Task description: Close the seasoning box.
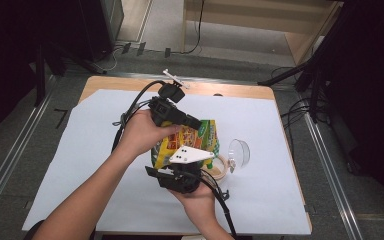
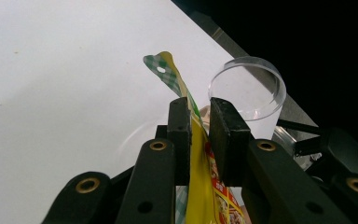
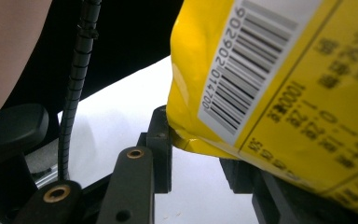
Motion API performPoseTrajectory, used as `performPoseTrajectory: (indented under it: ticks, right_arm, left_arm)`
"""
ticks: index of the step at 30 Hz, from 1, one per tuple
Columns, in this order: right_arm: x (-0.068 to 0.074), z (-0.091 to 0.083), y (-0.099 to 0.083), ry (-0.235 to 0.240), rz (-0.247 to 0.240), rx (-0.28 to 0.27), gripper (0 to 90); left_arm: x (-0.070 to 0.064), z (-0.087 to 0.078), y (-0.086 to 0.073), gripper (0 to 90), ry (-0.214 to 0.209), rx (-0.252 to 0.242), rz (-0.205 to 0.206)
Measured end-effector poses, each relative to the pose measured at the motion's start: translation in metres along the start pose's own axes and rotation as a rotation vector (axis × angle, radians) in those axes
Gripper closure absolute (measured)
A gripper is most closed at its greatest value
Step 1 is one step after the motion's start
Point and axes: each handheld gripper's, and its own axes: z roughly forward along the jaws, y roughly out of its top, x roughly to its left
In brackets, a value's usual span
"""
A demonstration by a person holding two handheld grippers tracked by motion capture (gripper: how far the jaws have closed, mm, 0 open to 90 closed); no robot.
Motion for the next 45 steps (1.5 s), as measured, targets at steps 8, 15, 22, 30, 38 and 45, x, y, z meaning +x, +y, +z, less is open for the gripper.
performPoseTrajectory:
  ticks: [8, 15, 22, 30, 38, 45]
  right_arm:
    - [0.0004, -0.0001, -0.0012, -0.001, -0.001, 0.000, 69.7]
    - [0.0043, -0.0011, -0.0006, 0.008, -0.005, -0.009, 71.1]
    - [0.0046, -0.0009, -0.0015, 0.000, -0.014, -0.012, 71.3]
    - [0.0041, -0.0013, -0.0009, 0.004, -0.010, -0.018, 71.1]
    - [0.0031, -0.0008, -0.0012, -0.001, -0.014, -0.014, 70.8]
    - [0.0034, -0.0005, -0.0012, -0.010, -0.025, -0.011, 70.5]
  left_arm:
    - [-0.0013, 0.0006, -0.0004, 78.7, -0.005, -0.004, -0.001]
    - [-0.0046, -0.0009, 0.0014, 79.2, -0.016, 0.009, 0.004]
    - [-0.0078, -0.0023, 0.0015, 79.3, -0.016, 0.013, 0.007]
    - [-0.0095, -0.0027, 0.0024, 79.2, -0.011, 0.016, 0.015]
    - [-0.0097, -0.0034, 0.0016, 79.3, -0.010, 0.009, 0.018]
    - [-0.0085, -0.0045, 0.0001, 79.2, -0.012, 0.000, 0.016]
